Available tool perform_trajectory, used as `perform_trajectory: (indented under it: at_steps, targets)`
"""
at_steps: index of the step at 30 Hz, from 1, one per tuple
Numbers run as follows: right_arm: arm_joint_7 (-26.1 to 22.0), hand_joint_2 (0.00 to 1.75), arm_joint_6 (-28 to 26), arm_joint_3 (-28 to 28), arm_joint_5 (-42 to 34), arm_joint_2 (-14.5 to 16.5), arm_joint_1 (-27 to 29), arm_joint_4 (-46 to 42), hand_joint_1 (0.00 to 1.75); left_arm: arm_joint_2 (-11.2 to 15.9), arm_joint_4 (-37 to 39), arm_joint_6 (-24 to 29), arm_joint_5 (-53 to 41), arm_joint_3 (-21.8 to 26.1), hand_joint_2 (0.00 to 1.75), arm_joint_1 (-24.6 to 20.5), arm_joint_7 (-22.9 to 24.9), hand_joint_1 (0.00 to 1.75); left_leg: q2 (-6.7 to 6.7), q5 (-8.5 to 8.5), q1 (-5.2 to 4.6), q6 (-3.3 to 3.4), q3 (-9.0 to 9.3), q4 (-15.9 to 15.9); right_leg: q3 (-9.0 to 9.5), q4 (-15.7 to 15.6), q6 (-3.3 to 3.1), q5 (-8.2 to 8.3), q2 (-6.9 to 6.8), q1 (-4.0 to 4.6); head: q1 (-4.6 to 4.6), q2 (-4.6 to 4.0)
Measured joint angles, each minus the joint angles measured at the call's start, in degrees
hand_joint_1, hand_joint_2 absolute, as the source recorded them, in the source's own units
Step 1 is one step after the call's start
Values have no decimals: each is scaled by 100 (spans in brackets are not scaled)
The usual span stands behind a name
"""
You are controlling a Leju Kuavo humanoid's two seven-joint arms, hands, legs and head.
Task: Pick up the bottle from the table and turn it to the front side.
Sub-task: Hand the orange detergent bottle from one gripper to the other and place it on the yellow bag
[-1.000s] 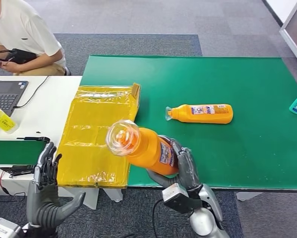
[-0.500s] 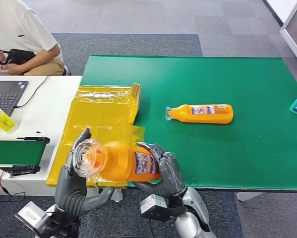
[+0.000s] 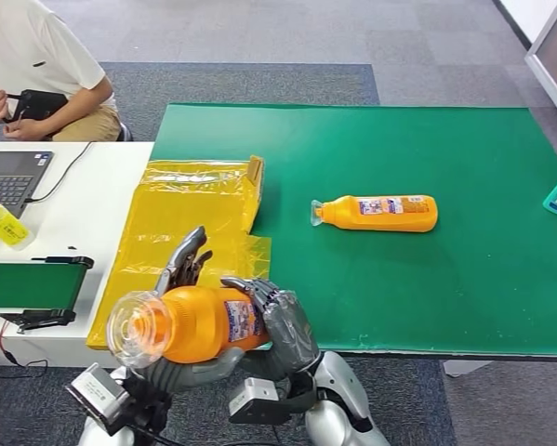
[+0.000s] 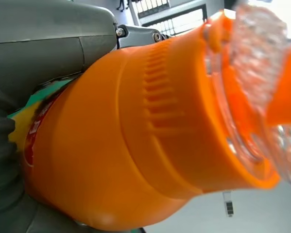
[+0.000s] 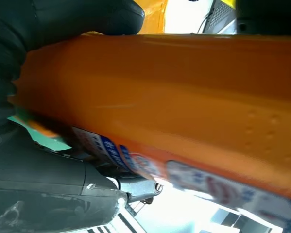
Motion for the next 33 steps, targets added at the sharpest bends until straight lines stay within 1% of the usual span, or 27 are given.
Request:
perform_trajectory:
  at_steps: [5,7,9,11,21,33]
  targets:
    - [17,175,-53,27,-70,0,-15,66,175,61,174,-1,74,-160,175,-94,28,0,0,0,0,0,-1,0,-1,0,0,0,0,0,0,0]
    - [17,175,-61,27,-87,0,-16,78,175,96,206,16,81,-197,175,-125,42,36,0,0,0,0,-1,0,-1,0,0,0,0,0,0,0]
    - [18,175,-67,27,-99,0,-16,79,175,133,226,42,83,-232,175,-150,73,123,0,0,0,0,-1,0,-1,0,0,-1,0,0,-1,0]
    - [20,175,-68,27,-108,0,-17,80,175,166,244,67,88,-255,175,-160,93,175,0,-1,0,0,-2,0,-1,0,0,-1,0,0,-1,0]
    - [22,175,-104,27,-153,0,-28,148,175,244,287,141,43,-305,175,-192,97,175,0,-1,0,0,-2,0,-1,0,0,-1,0,0,0,0]
    - [105,175,-445,17,43,16,-99,494,175,297,295,402,-250,-431,175,-211,80,175,0,-1,0,0,-2,0,-3,0,-1,-1,0,0,0,0]
